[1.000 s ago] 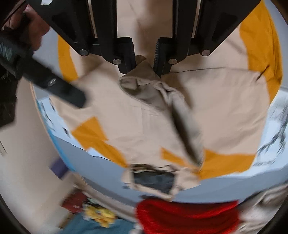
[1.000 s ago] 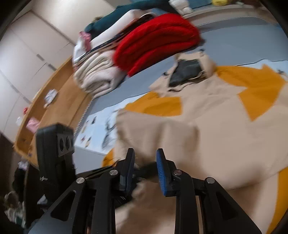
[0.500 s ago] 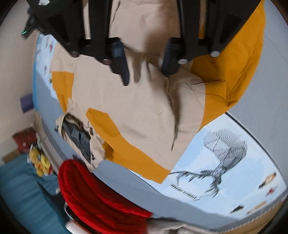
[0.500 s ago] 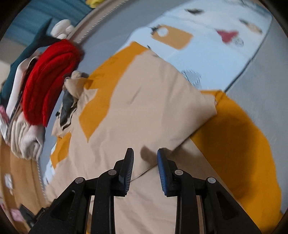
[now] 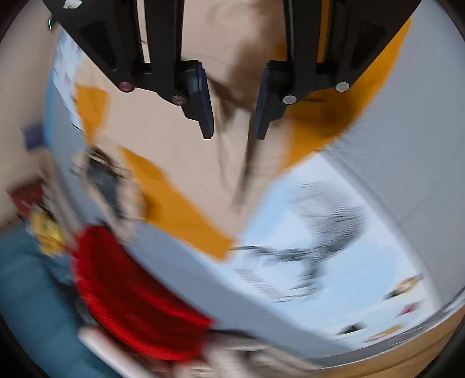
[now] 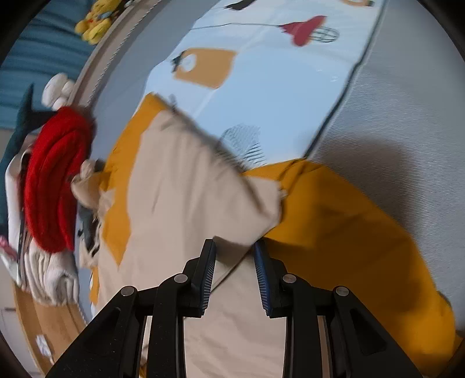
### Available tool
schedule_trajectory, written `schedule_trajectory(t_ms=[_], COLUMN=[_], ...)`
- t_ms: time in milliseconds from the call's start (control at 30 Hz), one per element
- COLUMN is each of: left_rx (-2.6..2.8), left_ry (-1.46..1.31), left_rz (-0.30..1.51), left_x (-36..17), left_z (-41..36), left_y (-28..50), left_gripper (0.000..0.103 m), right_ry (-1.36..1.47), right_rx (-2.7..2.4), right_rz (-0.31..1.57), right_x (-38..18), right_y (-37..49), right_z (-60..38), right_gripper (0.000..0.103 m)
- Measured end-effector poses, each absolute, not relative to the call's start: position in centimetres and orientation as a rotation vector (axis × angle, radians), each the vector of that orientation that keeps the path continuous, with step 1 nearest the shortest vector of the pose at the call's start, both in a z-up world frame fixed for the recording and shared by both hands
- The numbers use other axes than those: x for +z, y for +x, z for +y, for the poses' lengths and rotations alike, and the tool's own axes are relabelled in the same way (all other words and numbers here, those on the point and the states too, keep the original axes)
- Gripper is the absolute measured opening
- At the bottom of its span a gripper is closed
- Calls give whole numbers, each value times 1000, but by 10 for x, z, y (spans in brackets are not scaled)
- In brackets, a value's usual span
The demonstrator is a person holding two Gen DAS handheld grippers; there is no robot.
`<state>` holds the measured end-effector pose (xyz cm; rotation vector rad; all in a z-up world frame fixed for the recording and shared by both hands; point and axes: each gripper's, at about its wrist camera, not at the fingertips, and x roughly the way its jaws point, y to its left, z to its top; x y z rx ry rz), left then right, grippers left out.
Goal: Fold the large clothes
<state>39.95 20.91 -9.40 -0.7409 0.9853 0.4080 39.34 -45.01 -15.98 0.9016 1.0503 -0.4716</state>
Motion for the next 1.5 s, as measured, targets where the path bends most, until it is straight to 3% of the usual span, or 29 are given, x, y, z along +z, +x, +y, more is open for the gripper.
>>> schedule_trajectory(t_ms=[200, 367, 500, 700, 1267, 1500], left_rx=[398, 250, 267, 267, 289, 287], left_ry=[-642, -658, -613, -555, -570, -515], left_rz=[927, 1031, 1149, 1155, 1234, 1190], left_x=[-75, -100, -128, -125, -149, -135], left_z=[205, 180, 170, 168, 173, 165], left_y=[400, 414, 423, 431, 440, 442], left_gripper=[25, 26, 26, 26, 26, 26], right_ry=[808, 563, 419, 96, -33, -38], right_rx=[-672, -552, -281, -258, -252, -260], right_rz=[988, 846, 947, 1106, 1195, 1198], right_x=[-140, -98, -107, -140, -170, -165], right_y=[375, 396, 434, 460, 466, 466], right_z=[-462, -424, -390, -362, -360, -360], right_gripper=[29, 29, 37, 37, 38, 38])
